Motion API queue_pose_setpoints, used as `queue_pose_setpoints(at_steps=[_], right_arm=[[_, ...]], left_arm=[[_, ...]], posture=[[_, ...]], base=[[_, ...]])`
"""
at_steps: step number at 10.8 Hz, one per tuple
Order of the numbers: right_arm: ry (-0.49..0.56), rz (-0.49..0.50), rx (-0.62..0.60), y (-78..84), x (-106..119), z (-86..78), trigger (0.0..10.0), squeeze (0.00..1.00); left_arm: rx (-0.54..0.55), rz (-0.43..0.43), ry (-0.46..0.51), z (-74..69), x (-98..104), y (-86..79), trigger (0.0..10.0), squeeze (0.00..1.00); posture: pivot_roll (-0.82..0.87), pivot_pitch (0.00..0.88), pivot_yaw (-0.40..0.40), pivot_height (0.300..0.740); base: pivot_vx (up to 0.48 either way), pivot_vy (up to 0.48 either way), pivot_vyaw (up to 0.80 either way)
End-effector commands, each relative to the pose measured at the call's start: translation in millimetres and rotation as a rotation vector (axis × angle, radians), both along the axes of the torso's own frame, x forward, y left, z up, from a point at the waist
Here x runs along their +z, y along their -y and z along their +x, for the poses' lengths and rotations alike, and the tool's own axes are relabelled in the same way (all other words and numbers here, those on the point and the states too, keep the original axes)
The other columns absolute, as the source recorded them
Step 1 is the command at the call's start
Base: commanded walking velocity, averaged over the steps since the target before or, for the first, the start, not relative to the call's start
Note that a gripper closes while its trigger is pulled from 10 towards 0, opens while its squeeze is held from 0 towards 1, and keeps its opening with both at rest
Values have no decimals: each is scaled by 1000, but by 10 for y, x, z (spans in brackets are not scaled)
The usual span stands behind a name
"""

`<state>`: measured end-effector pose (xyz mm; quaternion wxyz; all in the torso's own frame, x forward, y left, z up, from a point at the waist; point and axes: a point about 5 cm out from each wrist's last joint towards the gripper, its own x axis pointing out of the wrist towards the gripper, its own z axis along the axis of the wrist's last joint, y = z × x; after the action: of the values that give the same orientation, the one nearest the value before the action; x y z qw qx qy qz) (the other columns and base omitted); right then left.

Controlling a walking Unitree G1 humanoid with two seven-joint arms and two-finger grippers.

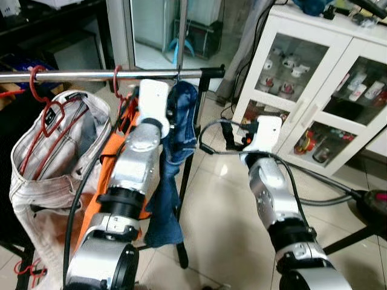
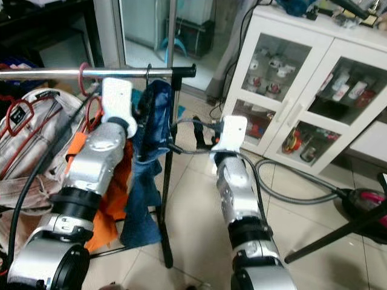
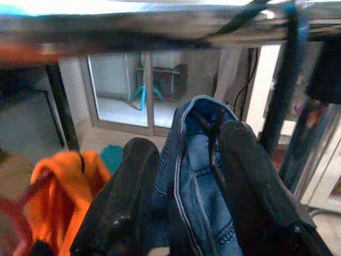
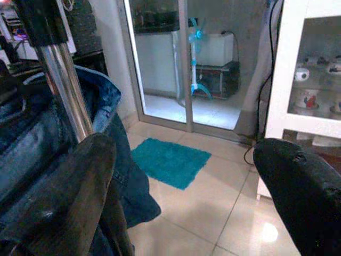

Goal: Hang hanger

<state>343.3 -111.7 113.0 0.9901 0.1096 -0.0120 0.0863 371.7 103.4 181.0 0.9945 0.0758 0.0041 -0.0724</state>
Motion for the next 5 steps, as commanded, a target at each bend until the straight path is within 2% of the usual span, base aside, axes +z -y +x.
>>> queue_pose_setpoints(at_steps=[1,2,4,5], right_arm=[[9,0,-17,46,37,5,10000,0],[8,3,-25,54,28,-6,10000,0],[1,5,-27,46,7,-26,10000,0],[-2,7,-27,40,-1,-28,10000,0]], left_arm=[[-48,33,36,7,111,138,10000,0],[-63,94,68,-55,139,217,10000,0],[-96,140,78,-121,128,343,10000,0],[-93,158,60,-122,90,352,10000,0]], posture=[[97,10,-71,740],[92,13,-64,740],[93,17,-60,740],[92,18,-59,740]], base=[[0,0,0],[0,0,0],[0,0,0],[0,0,0]])
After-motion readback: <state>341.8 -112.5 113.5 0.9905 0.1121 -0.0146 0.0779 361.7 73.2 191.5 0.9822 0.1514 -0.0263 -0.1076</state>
